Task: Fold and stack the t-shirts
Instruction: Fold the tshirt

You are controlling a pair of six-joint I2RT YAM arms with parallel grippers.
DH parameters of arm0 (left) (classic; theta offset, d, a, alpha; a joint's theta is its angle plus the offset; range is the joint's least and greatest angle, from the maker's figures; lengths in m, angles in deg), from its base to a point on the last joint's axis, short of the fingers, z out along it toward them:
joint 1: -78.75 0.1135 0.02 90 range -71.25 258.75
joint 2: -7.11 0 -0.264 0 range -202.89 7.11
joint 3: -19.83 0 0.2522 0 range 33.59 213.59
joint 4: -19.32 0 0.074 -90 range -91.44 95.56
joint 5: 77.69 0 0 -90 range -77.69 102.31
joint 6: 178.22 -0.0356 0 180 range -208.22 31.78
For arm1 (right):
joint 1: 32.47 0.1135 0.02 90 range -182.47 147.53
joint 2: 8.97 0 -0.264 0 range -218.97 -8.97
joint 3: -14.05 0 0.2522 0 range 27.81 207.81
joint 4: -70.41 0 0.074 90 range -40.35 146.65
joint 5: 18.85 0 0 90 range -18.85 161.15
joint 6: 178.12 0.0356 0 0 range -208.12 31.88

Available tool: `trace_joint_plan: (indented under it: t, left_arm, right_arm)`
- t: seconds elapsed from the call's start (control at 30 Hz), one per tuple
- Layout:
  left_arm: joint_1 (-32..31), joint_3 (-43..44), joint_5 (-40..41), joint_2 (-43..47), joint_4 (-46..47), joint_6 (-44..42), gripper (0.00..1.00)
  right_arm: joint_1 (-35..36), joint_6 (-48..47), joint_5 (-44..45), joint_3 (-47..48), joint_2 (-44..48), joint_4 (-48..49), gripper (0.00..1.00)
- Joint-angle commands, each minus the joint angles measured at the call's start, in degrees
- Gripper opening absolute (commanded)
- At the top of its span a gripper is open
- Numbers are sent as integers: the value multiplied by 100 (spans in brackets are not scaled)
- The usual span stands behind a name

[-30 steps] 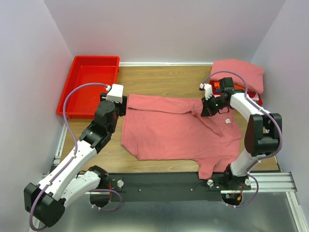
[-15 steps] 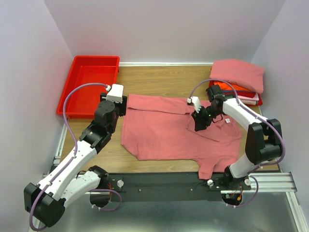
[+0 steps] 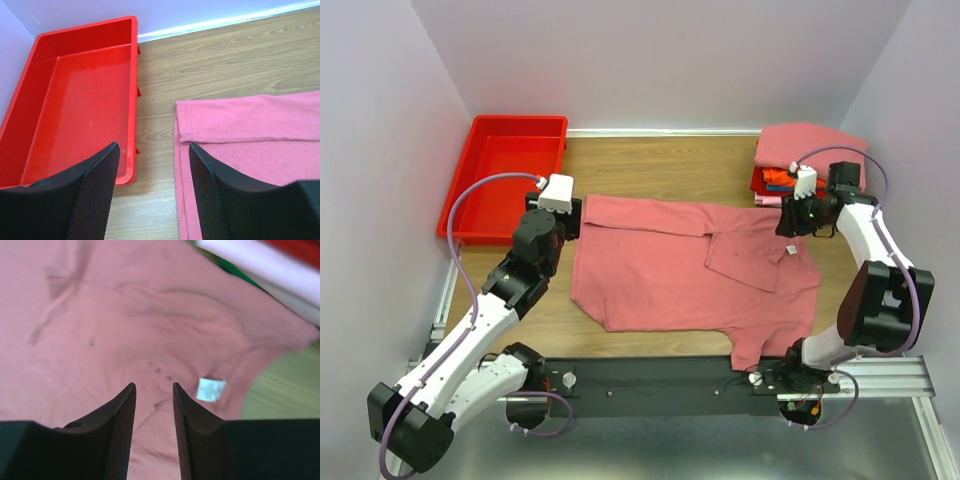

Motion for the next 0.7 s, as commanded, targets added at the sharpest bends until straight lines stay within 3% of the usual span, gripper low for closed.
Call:
trace_joint_plan:
  t: [0.0, 0.17, 0.67]
  left_arm:
    - [9, -14, -211, 98, 179, 56, 66]
    - [9, -23, -247, 168, 188, 47, 66]
    - [9, -31, -299, 204, 206, 47, 66]
  right_arm:
    - [-214, 880, 789, -403, 319, 1078, 42]
    - [-496, 1451, 1407, -413, -31, 1801, 42]
    - [-743, 1593, 1276, 18, -1104, 2443, 40]
